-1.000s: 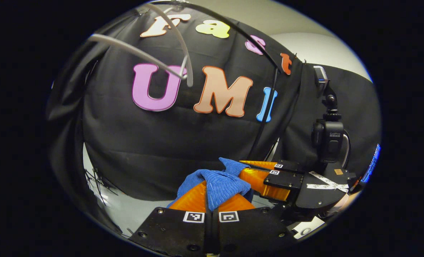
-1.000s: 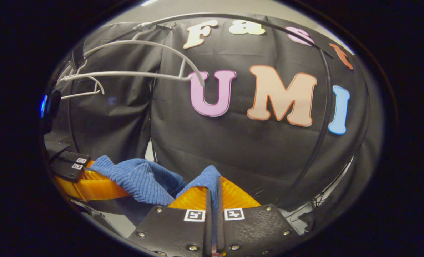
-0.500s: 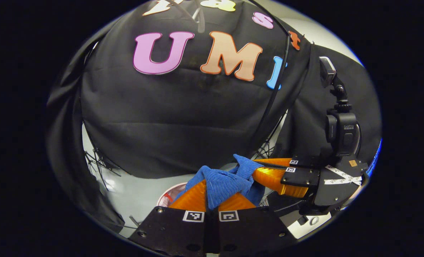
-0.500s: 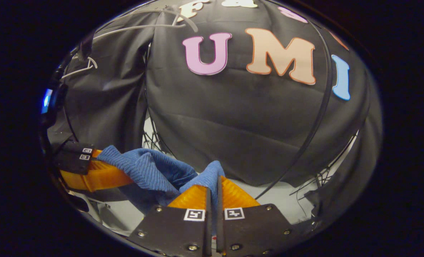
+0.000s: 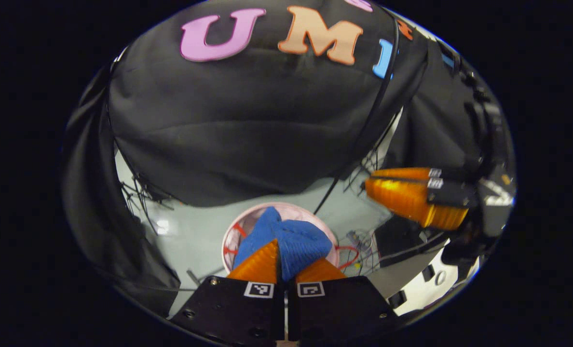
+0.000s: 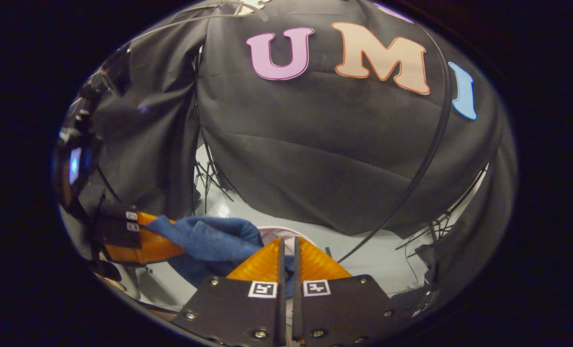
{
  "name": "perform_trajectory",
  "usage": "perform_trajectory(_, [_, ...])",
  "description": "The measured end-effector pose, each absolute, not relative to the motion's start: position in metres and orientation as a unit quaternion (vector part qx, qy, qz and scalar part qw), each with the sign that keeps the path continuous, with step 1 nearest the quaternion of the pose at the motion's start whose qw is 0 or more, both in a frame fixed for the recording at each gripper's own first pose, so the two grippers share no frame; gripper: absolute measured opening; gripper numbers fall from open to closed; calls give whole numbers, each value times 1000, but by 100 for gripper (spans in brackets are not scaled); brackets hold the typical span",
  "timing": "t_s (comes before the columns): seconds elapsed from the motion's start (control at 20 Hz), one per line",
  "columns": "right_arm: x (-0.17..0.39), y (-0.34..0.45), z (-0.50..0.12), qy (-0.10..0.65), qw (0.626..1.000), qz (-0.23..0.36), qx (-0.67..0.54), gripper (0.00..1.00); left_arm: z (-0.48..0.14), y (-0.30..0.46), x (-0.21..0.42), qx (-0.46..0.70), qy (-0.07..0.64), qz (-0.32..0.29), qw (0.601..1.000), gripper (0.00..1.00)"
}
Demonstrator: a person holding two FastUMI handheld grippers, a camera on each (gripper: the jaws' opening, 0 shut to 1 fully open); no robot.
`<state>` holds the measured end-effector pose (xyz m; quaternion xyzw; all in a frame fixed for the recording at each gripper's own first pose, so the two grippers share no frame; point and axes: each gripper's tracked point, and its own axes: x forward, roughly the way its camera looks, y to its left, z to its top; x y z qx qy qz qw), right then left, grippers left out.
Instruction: Grasp the clothes on the hanger with both hands and then place them into the laundry hamper below.
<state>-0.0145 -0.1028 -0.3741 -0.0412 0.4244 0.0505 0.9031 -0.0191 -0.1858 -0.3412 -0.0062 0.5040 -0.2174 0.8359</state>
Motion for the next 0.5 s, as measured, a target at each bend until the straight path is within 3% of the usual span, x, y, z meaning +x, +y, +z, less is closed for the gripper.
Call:
perform_trajectory(0.05, [-15,-102,-374,425,903,50,-39,6,-352,-186,-27,6,518,-218,827,4])
perform_trajectory(0.15, [-21,-102,-372,426,903,48,-36,6,-360,-188,-28,18,516,-228,826,32])
perform_trajectory(0.3, [-28,-103,-372,428,902,44,-33,6,-359,-192,-29,17,517,-233,823,49])
perform_trajectory(0.35, [-28,-104,-372,427,903,43,-32,6,-358,-193,-28,14,517,-232,824,42])
perform_trajectory(0.5, [-30,-104,-368,423,905,40,-27,6,-356,-191,-24,8,511,-228,829,42])
